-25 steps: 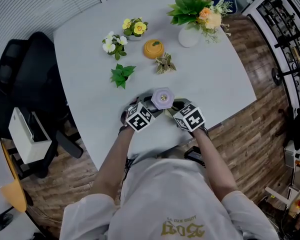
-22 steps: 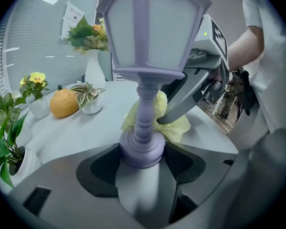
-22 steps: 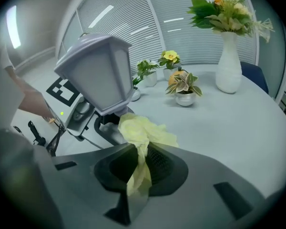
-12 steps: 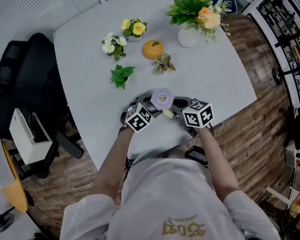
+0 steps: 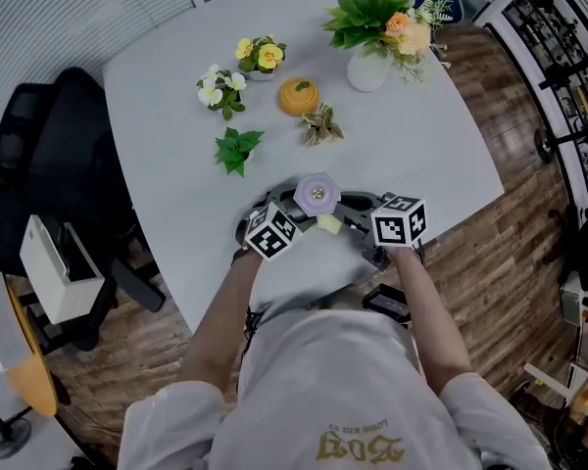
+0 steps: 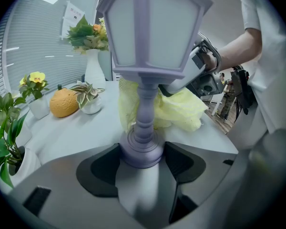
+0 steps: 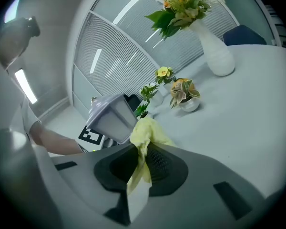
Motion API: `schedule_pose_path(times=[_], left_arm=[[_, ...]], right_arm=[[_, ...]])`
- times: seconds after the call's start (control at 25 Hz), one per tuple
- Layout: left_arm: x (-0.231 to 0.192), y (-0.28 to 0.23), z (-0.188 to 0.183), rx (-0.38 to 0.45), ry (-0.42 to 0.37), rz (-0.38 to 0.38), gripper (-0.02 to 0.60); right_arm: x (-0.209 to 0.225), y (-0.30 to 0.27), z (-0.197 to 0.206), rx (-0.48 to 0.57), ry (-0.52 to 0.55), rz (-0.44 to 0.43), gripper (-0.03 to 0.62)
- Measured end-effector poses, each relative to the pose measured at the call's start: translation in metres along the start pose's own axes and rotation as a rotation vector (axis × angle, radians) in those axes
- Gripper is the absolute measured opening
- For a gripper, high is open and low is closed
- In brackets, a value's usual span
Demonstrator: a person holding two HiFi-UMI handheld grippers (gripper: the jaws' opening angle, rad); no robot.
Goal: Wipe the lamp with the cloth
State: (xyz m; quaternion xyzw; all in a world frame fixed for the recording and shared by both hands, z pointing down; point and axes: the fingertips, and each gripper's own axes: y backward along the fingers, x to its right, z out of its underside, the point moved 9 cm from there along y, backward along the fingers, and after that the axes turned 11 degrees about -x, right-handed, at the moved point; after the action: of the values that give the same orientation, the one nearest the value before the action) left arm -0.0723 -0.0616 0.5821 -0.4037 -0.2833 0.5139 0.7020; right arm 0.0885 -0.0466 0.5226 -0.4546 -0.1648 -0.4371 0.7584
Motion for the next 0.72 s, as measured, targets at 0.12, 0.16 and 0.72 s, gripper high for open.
schedule_pose_path(times=[0.12, 0.16, 0.72], left_arm=[[0.0, 0.0, 0.0, 0.0, 0.0, 0.0, 0.301], [0.0, 0.0, 0.0, 0.0, 0.0, 0.0, 0.301], [0.0, -0.001, 0.0, -0.004, 0.003, 0.0, 0.301]], right_arm=[[0.001, -0.002, -0.001, -0.001, -0.006, -0.013, 0.058], [0.001, -0.003, -0.001, -0.003, -0.006, -0.014, 0.058], [0.013, -0.021, -0.012, -0.113, 0.042, 0.039, 0.058]])
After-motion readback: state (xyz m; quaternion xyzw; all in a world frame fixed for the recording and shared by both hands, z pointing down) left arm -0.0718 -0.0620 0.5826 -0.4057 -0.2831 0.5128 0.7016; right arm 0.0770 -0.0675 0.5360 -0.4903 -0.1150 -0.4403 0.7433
